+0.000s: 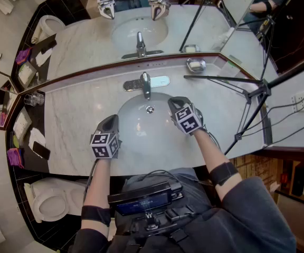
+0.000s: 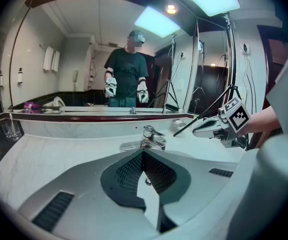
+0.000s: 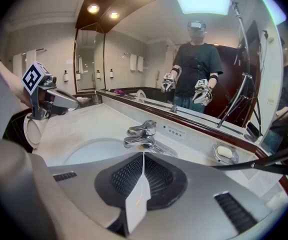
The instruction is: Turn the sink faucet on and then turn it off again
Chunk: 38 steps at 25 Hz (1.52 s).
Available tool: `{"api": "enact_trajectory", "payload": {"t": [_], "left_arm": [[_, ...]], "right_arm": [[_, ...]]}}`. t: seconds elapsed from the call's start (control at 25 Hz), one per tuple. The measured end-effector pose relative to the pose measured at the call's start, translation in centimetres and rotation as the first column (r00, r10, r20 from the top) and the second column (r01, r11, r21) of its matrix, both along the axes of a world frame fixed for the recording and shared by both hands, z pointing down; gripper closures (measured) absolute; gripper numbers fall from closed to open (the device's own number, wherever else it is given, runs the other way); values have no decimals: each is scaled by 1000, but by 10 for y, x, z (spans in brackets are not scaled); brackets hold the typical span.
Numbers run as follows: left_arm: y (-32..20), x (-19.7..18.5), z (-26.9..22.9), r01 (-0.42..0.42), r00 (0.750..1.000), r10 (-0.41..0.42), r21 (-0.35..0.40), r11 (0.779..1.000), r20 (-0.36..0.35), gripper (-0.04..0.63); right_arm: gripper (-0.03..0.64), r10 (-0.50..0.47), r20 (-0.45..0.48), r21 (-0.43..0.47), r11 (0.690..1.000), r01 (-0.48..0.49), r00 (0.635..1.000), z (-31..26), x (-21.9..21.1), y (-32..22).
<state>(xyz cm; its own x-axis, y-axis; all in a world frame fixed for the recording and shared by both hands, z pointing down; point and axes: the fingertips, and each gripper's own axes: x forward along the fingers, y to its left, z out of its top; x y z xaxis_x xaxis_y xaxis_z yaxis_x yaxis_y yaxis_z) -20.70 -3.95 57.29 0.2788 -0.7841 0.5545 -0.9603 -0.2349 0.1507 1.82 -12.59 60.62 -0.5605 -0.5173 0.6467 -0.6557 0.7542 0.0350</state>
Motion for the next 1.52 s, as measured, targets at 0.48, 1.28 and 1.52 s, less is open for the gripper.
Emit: {"api": "enact_trajectory", "payload": {"t": [0.48,1.28,1.52], "left_arm": [[-12,0,7,5,1000,-5,3,1000,-11,595],[-3,-28,26,65,998,-65,-29,997,-21,595],[-3,-33,33,74,997,-75,-42,996,-30,595]], "right_arm": [[423,-245,-440,227,901,370,864,17,-56,-29],[410,-302,-737,228,730,644,604,51,-121,-62],[415,-288,-755,224,731,644,589,51,-124,-73]]}}
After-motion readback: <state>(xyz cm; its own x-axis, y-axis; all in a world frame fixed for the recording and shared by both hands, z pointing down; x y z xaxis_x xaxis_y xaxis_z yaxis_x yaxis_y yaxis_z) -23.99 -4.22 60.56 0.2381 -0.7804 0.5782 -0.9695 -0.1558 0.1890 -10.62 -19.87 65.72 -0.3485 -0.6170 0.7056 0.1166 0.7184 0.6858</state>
